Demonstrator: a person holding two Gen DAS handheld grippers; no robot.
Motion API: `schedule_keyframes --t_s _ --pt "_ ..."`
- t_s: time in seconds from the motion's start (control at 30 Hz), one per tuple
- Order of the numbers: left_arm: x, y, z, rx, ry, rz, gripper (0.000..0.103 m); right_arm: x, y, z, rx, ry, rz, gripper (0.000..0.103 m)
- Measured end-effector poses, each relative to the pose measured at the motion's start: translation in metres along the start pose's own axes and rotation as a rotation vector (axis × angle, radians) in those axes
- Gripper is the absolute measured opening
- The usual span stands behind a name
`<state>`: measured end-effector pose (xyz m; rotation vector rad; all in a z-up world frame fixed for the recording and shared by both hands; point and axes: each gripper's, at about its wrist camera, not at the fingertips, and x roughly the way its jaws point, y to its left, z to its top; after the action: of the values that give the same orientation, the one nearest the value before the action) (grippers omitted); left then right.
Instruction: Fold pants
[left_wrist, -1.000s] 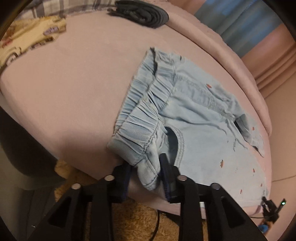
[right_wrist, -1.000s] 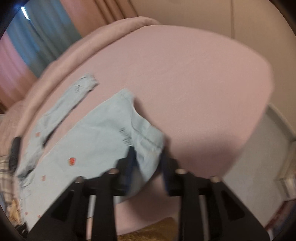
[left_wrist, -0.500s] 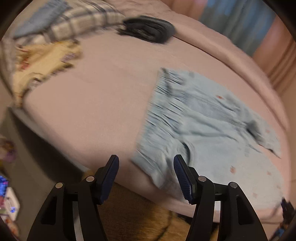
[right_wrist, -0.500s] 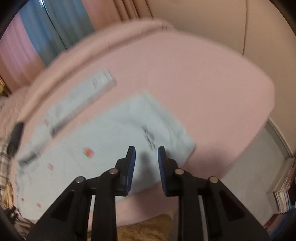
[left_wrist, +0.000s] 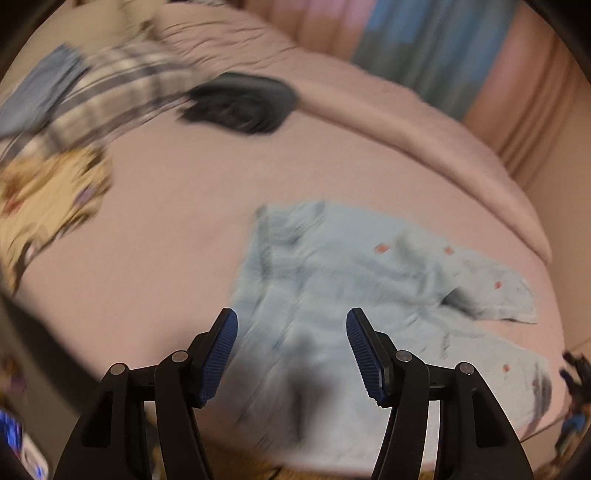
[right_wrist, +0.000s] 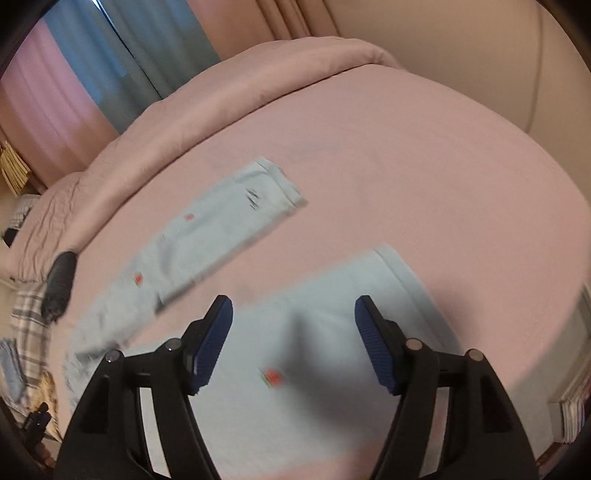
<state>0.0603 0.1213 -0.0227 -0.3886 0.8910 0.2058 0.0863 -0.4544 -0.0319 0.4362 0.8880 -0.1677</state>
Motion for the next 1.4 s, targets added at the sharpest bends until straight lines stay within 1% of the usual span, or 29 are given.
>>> schedule_keyframes --t_s 0.13,0.17,0.2,0.27,0.3,0.37,0.4,0.43,0.47,0.53,0.57,0.6,0.63,0.67,0.7,0.77,0.8,0.83,0.87,0.9,0.93,0.97,1.03,1.1,1.17,1.23,1.3,1.33,1.4 --pt "0.035 -0.002 0.035 -0.021 0.055 0.005 0.061 0.055 0.016 0.036 0.082 0.079 0.039 0.069" --pt "0.042 -0.001 0.039 -0.023 0.07 0.005 0.062 0.078 0.018 0.047 0.099 0.096 0.046 0.069" --pt "0.055 0.001 0.045 -0.026 0.094 0.01 0.062 0.091 0.018 0.053 0.111 0.106 0.04 0.067" --pt "0.067 0.003 0.048 -0.026 0.118 0.032 0.063 0.114 0.019 0.062 0.144 0.107 0.008 0.069" --pt "0.076 0.005 0.051 -0.023 0.129 0.05 0.063 0.126 0.019 0.067 0.152 0.105 0.013 0.066" --pt "0.086 0.008 0.053 -0.019 0.145 0.066 0.064 0.146 0.017 0.074 0.17 0.095 0.022 0.045" --pt "0.088 0.01 0.054 -0.022 0.15 0.067 0.064 0.149 0.016 0.075 0.169 0.081 -0.004 0.012" --pt "0.093 0.013 0.057 -0.034 0.158 0.068 0.065 0.15 0.015 0.077 0.156 0.073 -0.033 0.007" --pt "0.096 0.016 0.059 -0.048 0.164 0.065 0.066 0.146 0.015 0.079 0.157 0.07 -0.029 0.006" --pt "0.101 0.022 0.065 -0.073 0.173 0.046 0.068 0.128 0.014 0.082 0.163 0.02 -0.017 0.006" --pt "0.104 0.026 0.068 -0.089 0.177 0.031 0.068 0.115 0.015 0.084 0.137 -0.019 -0.008 0.006" --pt "0.105 0.027 0.07 -0.099 0.179 0.025 0.069 0.105 0.017 0.086 0.104 -0.044 -0.022 0.006" --pt "0.11 0.031 0.074 -0.115 0.182 0.015 0.072 0.099 0.016 0.086 0.082 -0.045 -0.054 0.007" --pt "0.115 0.033 0.076 -0.125 0.186 0.012 0.075 0.103 0.013 0.086 0.079 -0.032 -0.074 0.007" --pt "0.121 0.035 0.078 -0.135 0.193 0.012 0.076 0.109 0.01 0.085 0.083 -0.009 -0.088 0.007" --pt "0.133 0.035 0.08 -0.149 0.211 0.005 0.076 0.135 -0.001 0.08 0.11 0.076 -0.109 0.009" --pt "0.139 0.035 0.081 -0.153 0.222 0.002 0.076 0.144 -0.003 0.08 0.112 0.105 -0.119 0.009" --pt "0.143 0.035 0.082 -0.154 0.232 0.0 0.076 0.143 0.0 0.08 0.094 0.091 -0.128 0.01" --pt "0.146 0.036 0.083 -0.154 0.236 0.0 0.076 0.139 0.009 0.083 0.051 0.101 -0.165 0.014" --pt "0.147 0.037 0.085 -0.155 0.235 0.005 0.076 0.137 0.016 0.086 0.007 0.123 -0.204 0.038" --pt "0.147 0.04 0.088 -0.157 0.227 0.017 0.076 0.133 0.026 0.091 -0.045 0.135 -0.242 0.069" --pt "0.146 0.041 0.091 -0.159 0.216 0.029 0.076 0.126 0.037 0.098 -0.107 0.108 -0.258 0.077" --pt "0.147 0.045 0.097 -0.165 0.191 0.043 0.076 0.119 0.056 0.116 -0.197 0.06 -0.283 0.079" --pt "0.152 0.047 0.099 -0.169 0.207 0.034 0.076 0.125 0.064 0.131 -0.215 0.077 -0.273 0.079" --pt "0.159 0.043 0.097 -0.174 0.235 -0.024 0.076 0.143 0.067 0.154 -0.187 0.114 -0.209 0.079" --pt "0.161 0.036 0.097 -0.155 0.235 -0.08 0.076 0.156 0.07 0.167 -0.149 0.116 -0.179 0.079" --pt "0.165 0.031 0.097 -0.145 0.233 -0.113 0.076 0.175 0.076 0.181 -0.121 0.103 -0.157 0.079" --pt "0.168 0.03 0.097 -0.146 0.237 -0.1 0.076 0.177 0.08 0.177 -0.119 0.096 -0.149 0.079" --pt "0.171 0.028 0.095 -0.147 0.239 -0.086 0.075 0.19 0.086 0.177 -0.134 0.087 -0.18 0.079"
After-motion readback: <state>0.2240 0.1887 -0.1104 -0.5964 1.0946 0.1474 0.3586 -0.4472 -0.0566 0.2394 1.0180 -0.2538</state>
